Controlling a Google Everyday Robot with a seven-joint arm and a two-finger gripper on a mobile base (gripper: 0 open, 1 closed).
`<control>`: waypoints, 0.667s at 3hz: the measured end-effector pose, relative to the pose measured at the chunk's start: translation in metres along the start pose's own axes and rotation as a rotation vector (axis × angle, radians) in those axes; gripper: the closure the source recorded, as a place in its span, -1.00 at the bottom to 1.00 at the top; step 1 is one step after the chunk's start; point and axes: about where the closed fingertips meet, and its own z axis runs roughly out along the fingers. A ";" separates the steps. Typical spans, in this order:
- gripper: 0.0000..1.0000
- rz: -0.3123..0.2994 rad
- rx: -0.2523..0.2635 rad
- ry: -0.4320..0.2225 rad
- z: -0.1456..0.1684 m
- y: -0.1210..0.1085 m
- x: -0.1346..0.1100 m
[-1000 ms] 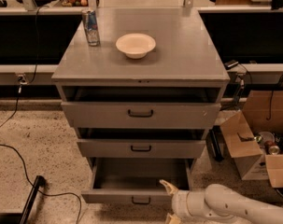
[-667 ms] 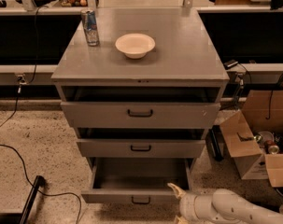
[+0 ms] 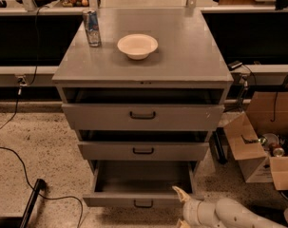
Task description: Close bottom drawer
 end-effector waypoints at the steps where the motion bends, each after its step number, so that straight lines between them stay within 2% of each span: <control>1: -0.62 -0.008 0.070 0.005 0.022 -0.007 0.039; 2: -0.15 -0.006 0.095 0.001 0.037 -0.010 0.064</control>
Offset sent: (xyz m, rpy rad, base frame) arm 0.0370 -0.0325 -0.1005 0.0042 -0.0906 -0.0929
